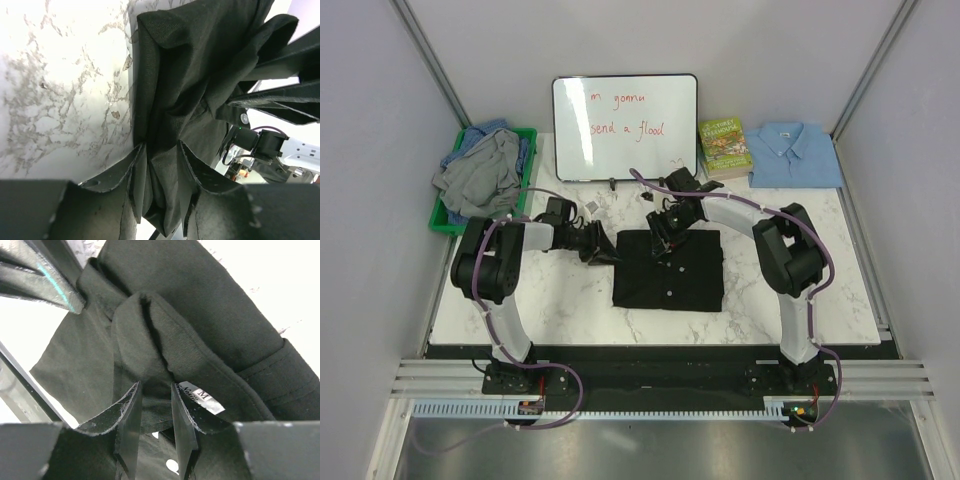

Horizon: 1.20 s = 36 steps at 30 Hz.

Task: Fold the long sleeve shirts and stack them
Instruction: Fold the shirt

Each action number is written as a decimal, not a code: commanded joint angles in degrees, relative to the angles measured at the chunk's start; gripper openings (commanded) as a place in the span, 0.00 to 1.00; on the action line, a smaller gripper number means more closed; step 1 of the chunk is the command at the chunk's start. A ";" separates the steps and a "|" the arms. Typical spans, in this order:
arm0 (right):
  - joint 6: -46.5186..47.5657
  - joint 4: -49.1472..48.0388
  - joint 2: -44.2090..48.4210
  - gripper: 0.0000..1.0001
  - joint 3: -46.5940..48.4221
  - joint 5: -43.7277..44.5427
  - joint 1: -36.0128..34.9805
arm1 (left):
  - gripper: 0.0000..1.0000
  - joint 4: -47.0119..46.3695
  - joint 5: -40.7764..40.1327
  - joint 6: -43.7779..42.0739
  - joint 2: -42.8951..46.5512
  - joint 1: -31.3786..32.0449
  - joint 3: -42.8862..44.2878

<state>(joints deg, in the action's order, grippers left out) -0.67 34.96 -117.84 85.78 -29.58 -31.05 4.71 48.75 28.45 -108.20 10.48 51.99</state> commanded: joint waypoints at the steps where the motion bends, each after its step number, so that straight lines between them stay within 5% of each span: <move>1: 0.23 -1.03 -1.07 0.37 -0.26 -0.12 0.37 | 0.38 -4.45 3.10 2.49 -0.34 0.51 -1.80; 14: 0.23 -1.12 -1.60 0.38 0.00 -0.56 0.37 | 0.34 -11.65 5.30 5.12 -1.92 2.62 -2.59; 20: -0.83 -0.16 2.87 0.46 -0.52 -4.77 2.74 | 0.02 -8.68 4.34 4.35 -0.87 2.62 -1.72; 31: -0.12 7.84 20.18 0.53 -17.36 -13.13 25.05 | 0.02 -1.81 2.49 1.09 -4.73 1.91 1.09; 36: -1.09 6.62 19.76 0.37 -24.16 -7.61 30.52 | 0.02 0.03 2.66 -0.32 -6.41 1.83 2.59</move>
<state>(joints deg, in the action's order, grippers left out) -1.13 40.23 -97.12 66.28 -39.46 -1.04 2.31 53.01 31.66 -112.81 12.60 52.77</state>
